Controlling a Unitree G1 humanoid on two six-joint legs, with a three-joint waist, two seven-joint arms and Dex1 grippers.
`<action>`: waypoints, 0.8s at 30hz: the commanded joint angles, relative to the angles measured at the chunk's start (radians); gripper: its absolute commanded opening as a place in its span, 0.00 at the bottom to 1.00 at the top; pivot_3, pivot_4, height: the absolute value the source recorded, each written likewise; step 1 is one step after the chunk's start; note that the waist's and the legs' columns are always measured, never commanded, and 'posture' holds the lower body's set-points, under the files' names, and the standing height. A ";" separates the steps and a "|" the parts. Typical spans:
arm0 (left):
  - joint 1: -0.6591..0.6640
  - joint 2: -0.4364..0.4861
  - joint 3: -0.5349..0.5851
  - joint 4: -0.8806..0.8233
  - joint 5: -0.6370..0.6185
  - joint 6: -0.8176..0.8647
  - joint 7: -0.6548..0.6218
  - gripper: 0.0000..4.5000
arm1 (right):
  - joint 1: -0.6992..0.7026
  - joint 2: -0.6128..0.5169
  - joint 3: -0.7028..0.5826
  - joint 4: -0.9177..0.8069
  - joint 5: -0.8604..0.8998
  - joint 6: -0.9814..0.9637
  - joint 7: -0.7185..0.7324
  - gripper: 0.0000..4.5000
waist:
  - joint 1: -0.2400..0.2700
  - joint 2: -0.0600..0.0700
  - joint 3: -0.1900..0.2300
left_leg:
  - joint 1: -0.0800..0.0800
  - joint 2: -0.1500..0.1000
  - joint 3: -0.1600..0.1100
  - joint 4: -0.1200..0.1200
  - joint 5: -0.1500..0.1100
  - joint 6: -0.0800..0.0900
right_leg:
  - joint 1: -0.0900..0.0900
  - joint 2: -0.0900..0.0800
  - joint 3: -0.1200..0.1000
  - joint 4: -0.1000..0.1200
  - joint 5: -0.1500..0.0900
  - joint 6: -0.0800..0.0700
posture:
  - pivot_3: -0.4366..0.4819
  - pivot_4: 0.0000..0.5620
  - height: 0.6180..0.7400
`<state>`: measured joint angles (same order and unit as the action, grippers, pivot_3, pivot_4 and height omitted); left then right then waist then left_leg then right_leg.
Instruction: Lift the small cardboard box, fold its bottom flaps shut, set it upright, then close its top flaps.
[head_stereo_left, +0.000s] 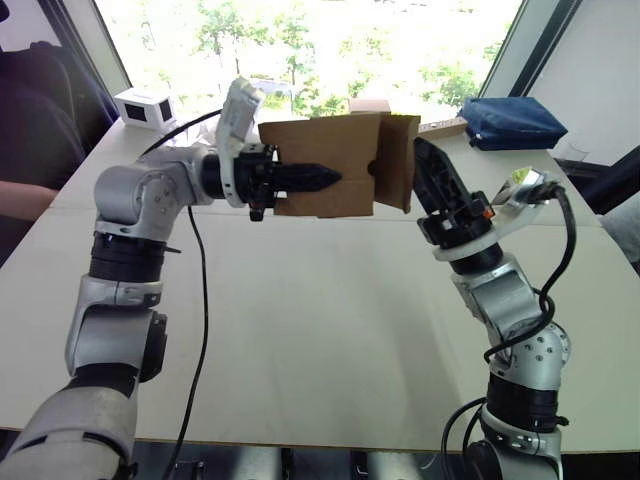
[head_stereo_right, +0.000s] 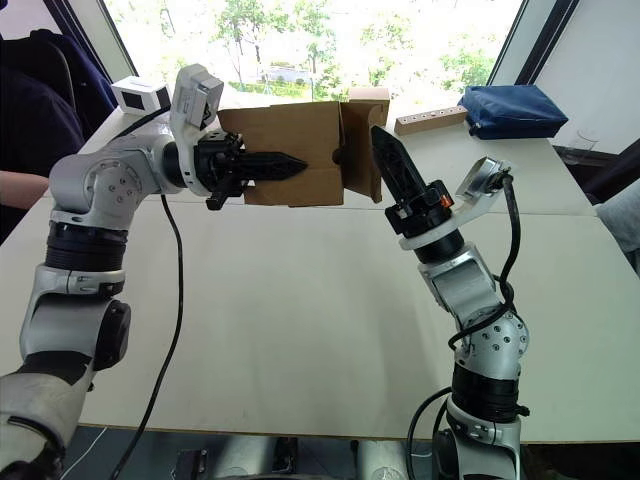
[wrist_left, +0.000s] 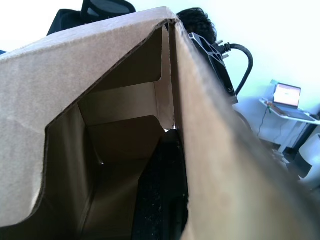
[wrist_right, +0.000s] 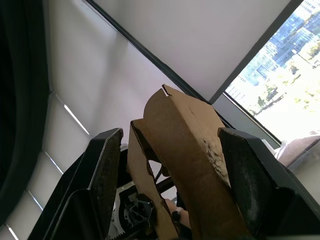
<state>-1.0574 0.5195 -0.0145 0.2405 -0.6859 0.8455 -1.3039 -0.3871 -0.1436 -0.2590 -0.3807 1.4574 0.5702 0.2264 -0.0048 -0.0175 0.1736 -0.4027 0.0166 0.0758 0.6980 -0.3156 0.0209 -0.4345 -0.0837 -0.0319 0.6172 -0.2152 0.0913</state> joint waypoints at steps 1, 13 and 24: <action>-0.027 0.002 0.031 -0.018 -0.018 -0.006 0.002 0.00 | -0.004 0.030 0.011 -0.029 0.035 -0.022 -0.025 0.70 | -0.005 0.000 0.000 | 0.000 0.000 0.000 0.000 0.000 0.000 | 0.000 0.000 0.000 0.000 0.000 0.000 | 0.48 0.27 1.00; -0.022 -0.002 0.034 -0.024 -0.022 -0.007 0.007 0.00 | 0.003 0.084 0.081 -0.049 0.008 -0.036 -0.059 0.70 | -0.008 0.000 0.000 | 0.000 0.000 0.000 0.000 0.000 0.000 | -0.001 0.000 0.000 0.001 0.000 0.000 | 0.48 0.27 1.00; -0.017 -0.003 0.040 -0.032 -0.030 -0.001 0.017 0.00 | -0.022 0.128 0.112 -0.024 -0.105 -0.100 -0.072 0.70 | -0.008 0.000 0.000 | 0.000 0.000 0.000 0.000 0.000 0.000 | -0.001 0.000 0.000 0.001 0.000 0.000 | 0.48 0.27 1.00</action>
<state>-1.0572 0.5126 -0.0129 0.2376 -0.6891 0.8461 -1.2858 -0.3941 -0.0200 -0.1536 -0.3862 1.3678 0.4832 0.1452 -0.0133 -0.0173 0.1737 -0.4028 0.0166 0.0759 0.6978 -0.3154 0.0205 -0.4354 -0.0837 -0.0318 0.6183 -0.2152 0.0913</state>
